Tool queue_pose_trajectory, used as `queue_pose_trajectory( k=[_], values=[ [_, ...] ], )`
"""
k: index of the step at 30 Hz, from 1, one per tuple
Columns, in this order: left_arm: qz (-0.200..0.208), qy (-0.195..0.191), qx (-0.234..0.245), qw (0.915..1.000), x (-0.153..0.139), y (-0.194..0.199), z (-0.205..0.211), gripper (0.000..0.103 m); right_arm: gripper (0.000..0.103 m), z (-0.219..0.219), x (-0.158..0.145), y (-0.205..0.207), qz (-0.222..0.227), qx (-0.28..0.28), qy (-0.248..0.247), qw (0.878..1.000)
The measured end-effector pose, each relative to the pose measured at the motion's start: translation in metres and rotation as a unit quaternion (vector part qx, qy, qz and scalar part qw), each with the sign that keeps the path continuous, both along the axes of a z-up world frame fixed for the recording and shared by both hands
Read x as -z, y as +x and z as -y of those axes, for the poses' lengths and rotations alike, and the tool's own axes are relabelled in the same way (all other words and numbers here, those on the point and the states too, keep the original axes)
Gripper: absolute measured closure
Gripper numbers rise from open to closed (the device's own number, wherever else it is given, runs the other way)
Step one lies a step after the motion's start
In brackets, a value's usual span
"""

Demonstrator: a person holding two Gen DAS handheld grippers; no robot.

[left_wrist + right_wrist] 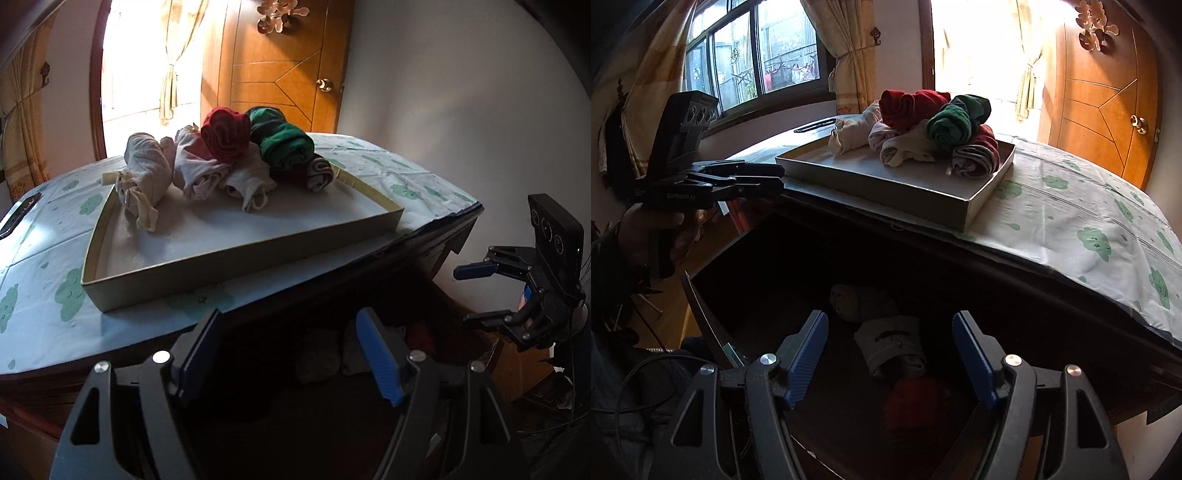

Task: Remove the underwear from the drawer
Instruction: 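Withdraw both open tools from the tray and lower them into the drawer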

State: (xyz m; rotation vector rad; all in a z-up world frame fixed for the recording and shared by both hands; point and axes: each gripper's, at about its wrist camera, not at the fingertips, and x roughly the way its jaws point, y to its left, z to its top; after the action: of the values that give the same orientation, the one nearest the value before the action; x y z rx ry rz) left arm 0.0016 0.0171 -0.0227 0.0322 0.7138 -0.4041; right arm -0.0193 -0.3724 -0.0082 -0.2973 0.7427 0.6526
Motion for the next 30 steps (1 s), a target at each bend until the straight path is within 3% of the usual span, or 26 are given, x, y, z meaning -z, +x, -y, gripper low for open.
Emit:
queue_pose_trajectory(
  k=[11, 17, 25, 30],
  values=[
    [-0.098, 0.087, 0.023, 0.9911, 0.057, 0.004, 0.009, 0.028, 0.031, -0.021, 0.066, 0.023, -0.069, -0.011, -0.163, 0.984],
    [-0.131, 0.129, 0.046, 0.9819, 0.071, 0.009, 0.016, 0.028, 0.031, -0.022, 0.08, 0.033, -0.097, -0.016, -0.191, 0.977],
    [-0.17, 0.137, 0.06, 0.974, 0.084, 0.022, 0.016, 0.028, 0.031, -0.026, 0.102, 0.036, -0.121, -0.022, -0.218, 0.968],
    [-0.182, 0.147, 0.059, 0.9705, 0.092, 0.028, 0.017, 0.028, 0.037, -0.028, 0.112, 0.037, -0.125, -0.027, -0.228, 0.965]
  ],
)
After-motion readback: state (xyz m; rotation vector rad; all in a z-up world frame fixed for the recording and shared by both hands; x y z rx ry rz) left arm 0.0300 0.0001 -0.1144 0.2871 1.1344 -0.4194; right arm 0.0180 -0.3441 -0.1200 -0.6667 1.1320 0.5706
